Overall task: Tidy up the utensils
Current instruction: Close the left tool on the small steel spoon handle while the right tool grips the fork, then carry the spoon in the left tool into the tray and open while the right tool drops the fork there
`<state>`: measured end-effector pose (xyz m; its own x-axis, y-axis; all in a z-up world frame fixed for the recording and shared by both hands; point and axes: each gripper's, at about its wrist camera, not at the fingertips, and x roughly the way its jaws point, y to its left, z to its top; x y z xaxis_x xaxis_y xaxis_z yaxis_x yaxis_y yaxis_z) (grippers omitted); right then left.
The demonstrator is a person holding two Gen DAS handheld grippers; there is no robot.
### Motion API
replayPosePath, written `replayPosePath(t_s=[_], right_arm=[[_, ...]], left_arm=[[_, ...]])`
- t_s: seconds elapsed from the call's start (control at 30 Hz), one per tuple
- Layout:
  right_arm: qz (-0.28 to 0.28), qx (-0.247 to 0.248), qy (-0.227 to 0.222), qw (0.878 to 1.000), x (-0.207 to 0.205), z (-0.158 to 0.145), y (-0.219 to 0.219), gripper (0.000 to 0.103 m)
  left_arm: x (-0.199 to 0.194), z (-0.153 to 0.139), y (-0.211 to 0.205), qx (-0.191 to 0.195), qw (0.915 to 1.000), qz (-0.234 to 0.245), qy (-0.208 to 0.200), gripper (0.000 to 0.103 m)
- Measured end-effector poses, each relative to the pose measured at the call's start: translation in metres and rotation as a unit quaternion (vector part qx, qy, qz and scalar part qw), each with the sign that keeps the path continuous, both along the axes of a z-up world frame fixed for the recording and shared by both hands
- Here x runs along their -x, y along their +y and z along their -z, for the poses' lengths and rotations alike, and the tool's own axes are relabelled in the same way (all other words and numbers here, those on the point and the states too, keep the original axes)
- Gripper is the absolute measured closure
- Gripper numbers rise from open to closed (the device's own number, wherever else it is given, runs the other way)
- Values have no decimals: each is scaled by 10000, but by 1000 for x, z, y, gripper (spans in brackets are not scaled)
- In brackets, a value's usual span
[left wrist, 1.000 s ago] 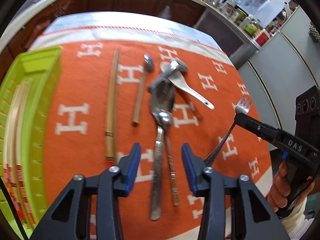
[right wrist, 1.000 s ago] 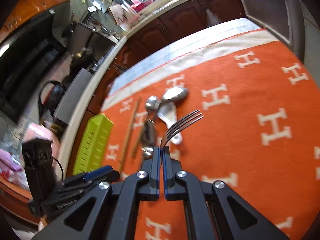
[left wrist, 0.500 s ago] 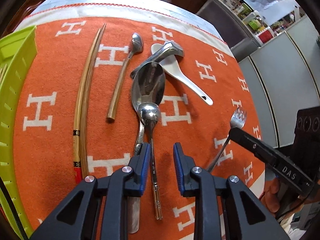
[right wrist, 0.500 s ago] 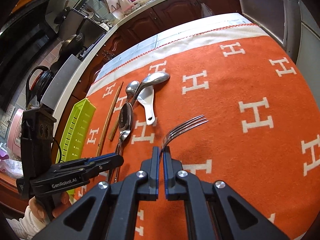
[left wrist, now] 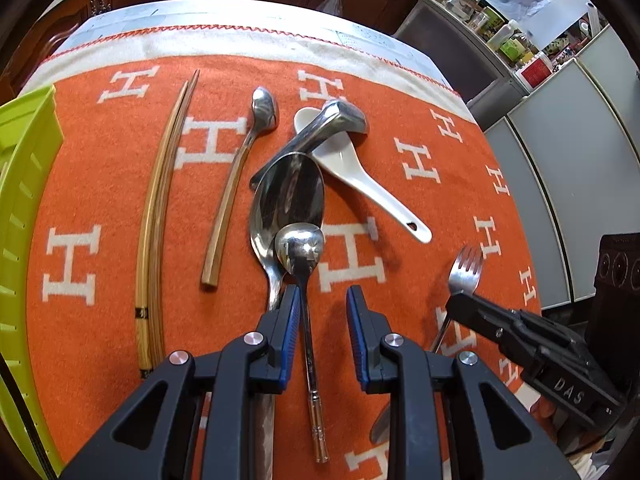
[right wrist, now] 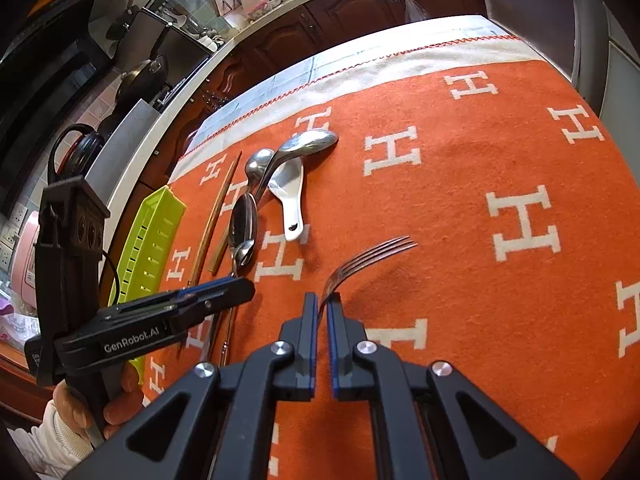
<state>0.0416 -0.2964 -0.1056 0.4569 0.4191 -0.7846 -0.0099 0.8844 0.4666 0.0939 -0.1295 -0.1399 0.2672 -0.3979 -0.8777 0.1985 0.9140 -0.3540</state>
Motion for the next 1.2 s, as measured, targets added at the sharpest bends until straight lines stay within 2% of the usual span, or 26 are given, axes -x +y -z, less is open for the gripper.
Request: replayPosePath(t_s=[0.3, 0.37, 0.4, 0.43, 0.57, 0.73, 0.87, 1.2], right_arm=[[-60, 71, -1, 10000, 0, 4, 4, 98], [-58, 76, 5, 10000, 0, 5, 5, 98], [-66, 64, 13, 10000, -1, 6, 6, 98], [-73, 55, 21, 10000, -1, 6, 6, 98], [-111, 17, 43, 9999, 0, 9, 7, 98], [-170, -19, -57, 9998, 3, 6, 8, 98], [-259, -80, -195, 9994, 6, 2, 13, 99], [-562, -323, -397, 9971, 12, -12, 32, 101]], left_arm=[[-4, 1, -12, -134, 9996, -183, -140, 81], [-4, 2, -14, -202, 9994, -227, -186, 87], [-4, 2, -15, -311, 9990, -248, -221, 96], [-3, 3, -13, -306, 9989, -265, -250, 97], [-2, 6, -7, -134, 9989, -343, -298, 100], [4, 9, 1, 256, 9987, -311, -299, 101], [13, 7, 4, 367, 9986, -199, -334, 101], [41, -29, 29, 508, 9965, -35, -668, 101]])
